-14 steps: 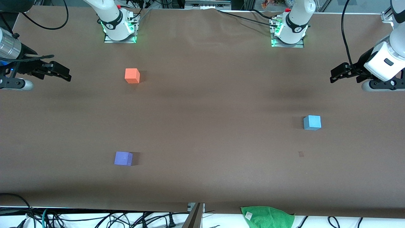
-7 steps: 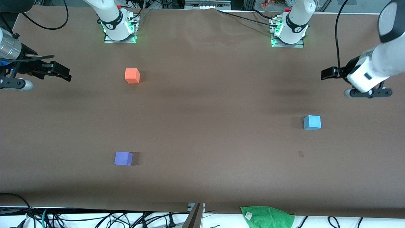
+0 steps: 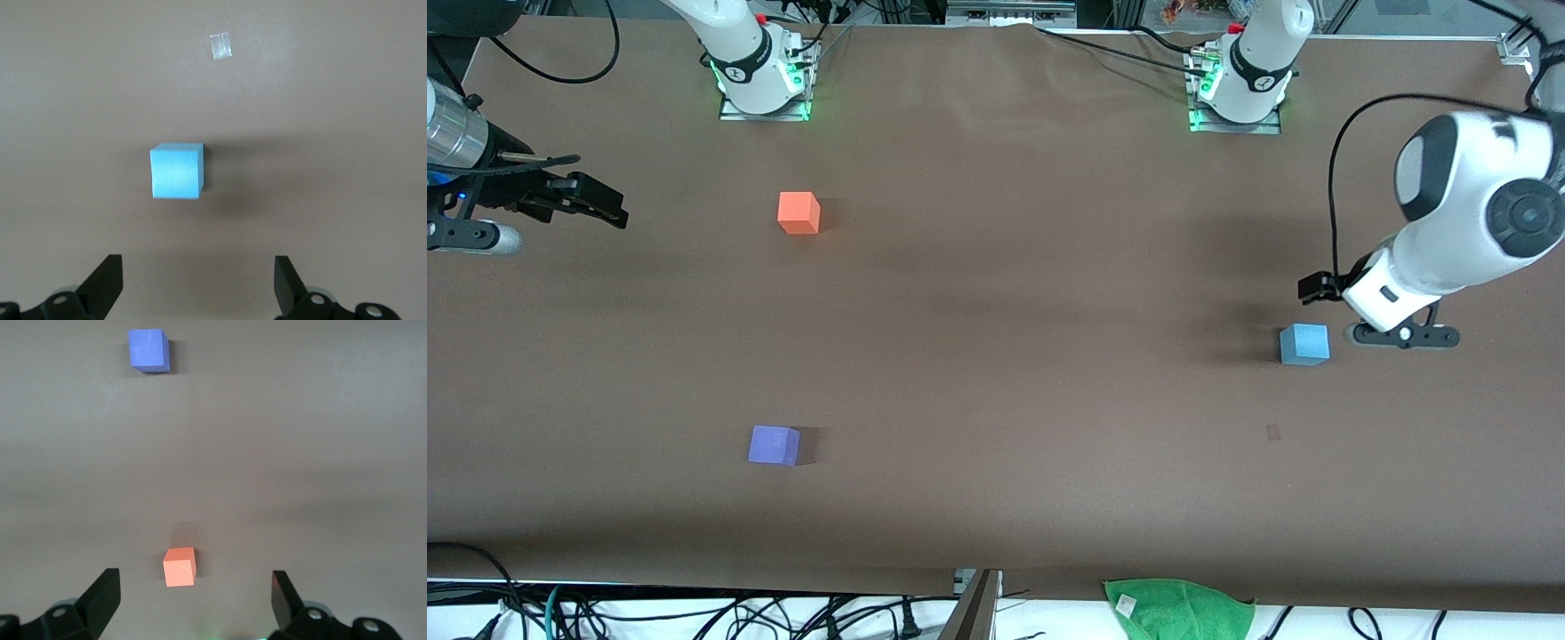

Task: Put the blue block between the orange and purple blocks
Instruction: 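Move the left gripper down over the light blue cube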

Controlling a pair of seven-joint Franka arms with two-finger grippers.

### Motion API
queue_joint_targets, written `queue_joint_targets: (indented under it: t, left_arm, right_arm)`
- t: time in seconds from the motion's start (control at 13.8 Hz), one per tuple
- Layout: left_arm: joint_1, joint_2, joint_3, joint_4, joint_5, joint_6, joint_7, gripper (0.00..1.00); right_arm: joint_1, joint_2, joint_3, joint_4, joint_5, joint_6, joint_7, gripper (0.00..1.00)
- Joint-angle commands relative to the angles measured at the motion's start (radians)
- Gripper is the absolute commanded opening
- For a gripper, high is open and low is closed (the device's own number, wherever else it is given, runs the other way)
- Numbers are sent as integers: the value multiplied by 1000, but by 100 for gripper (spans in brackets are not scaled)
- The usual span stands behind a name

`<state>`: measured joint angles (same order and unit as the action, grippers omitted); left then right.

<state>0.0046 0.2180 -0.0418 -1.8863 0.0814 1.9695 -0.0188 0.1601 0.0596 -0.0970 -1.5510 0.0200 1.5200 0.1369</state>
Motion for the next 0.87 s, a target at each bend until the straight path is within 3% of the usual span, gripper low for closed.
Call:
queue_joint_targets:
  t: [0.0,0.43,0.8]
  left_arm:
    - [52,70,-4,-5,24,107,42,100]
    - [72,116,-3,-181,26,435,43,100]
    - [92,182,-3,-198,27,520,45,100]
  right_arm:
    - [-5,-3,2,3,-11,-12,-14,100]
    - [-5,-3,2,3,-11,-11,-16,100]
    - [-5,-3,2,3,-11,-11,-14,100]
